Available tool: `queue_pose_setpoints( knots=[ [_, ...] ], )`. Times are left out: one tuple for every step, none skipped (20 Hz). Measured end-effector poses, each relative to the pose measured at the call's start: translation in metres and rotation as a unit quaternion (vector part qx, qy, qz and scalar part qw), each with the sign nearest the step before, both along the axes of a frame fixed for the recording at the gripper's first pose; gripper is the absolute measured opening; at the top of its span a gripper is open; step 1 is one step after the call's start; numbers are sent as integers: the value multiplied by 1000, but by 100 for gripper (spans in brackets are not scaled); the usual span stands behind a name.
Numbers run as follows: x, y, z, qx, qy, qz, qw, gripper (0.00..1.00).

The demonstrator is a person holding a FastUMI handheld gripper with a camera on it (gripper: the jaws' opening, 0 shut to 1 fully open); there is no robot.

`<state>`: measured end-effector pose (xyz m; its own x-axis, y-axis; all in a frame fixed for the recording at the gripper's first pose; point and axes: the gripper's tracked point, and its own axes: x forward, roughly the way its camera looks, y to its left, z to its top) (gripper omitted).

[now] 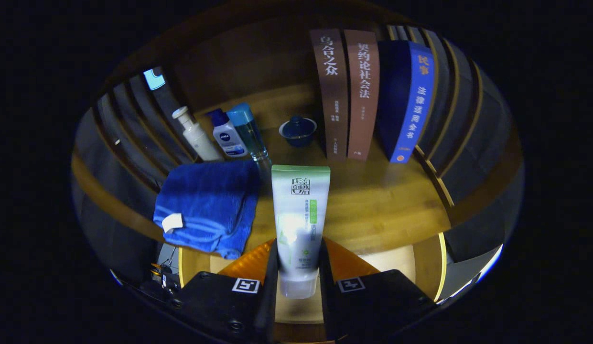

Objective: Pull open the drawer, take out the items inside it, and place them on the countertop above the cabinet.

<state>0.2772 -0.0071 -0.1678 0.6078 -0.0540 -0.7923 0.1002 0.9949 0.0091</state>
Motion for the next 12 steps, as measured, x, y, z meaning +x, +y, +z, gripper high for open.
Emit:
queue_pose_setpoints(
  knots=[
    [8,1,-4,-4,4,2,1000,45],
    [16,2,-9,-11,9,7,1000,44],
    [20,2,-14,-18,16,10,1000,44],
    [27,2,-20,-23,20,10,999,45],
    [33,1,-25,-28,23,10,999,44],
    [37,1,-28,-31,23,8,999,44],
    [40,0,-30,-34,25,7,999,44],
    [43,-1,-33,-37,29,5,999,44],
    [46,-1,-36,-38,32,3,999,44],
    [48,-1,-40,-38,35,3,999,45],
    [49,0,-43,-36,37,3,999,44],
    [50,1,-45,-31,37,1,999,44]
  ],
)
